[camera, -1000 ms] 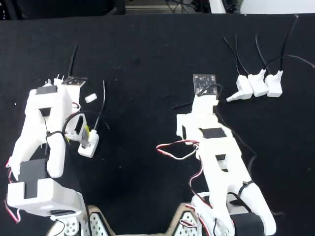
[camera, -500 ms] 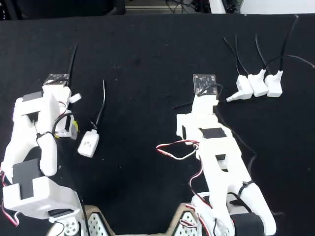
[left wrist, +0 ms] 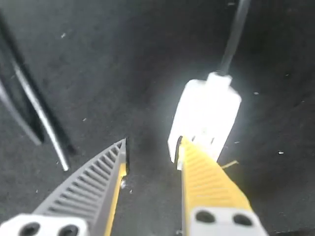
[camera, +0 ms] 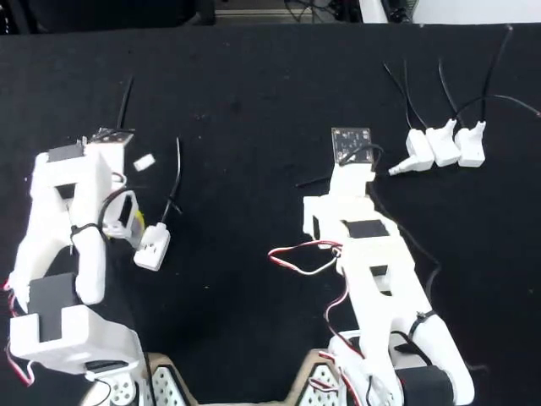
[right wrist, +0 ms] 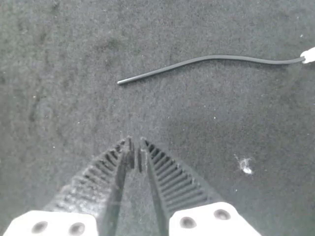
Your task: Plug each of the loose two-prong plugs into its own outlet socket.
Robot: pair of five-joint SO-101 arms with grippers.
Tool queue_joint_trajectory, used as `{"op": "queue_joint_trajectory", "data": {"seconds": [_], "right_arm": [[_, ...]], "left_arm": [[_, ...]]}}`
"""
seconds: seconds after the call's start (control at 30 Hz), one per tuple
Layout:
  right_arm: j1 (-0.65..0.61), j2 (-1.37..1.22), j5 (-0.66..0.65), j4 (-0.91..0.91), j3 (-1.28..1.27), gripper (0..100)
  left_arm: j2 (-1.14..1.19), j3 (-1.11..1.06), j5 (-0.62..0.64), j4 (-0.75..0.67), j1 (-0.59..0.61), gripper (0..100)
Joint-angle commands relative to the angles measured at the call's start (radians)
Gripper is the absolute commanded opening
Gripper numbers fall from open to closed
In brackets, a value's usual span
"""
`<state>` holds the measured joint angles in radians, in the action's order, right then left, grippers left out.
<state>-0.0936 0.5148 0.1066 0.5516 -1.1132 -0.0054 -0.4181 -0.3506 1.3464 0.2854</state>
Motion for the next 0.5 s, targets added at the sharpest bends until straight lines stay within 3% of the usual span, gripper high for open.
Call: {"op": "queue_joint_trajectory", "data": {"seconds": [0.0,0.2,0.47], "right_arm": [[0.014,0.031,0.008,-0.020,0.028,1.5],[0.014,0.031,0.008,-0.020,0.028,1.5],[0.014,0.031,0.008,-0.020,0.028,1.5]], "left_arm": [[-0.028,-0.030,0.023,-0.037,-0.053,17],[-0.026,-0.110,0.109,-0.137,-0.148,17],[-0.028,-0.140,0.169,-0.143,-0.302,17]]}}
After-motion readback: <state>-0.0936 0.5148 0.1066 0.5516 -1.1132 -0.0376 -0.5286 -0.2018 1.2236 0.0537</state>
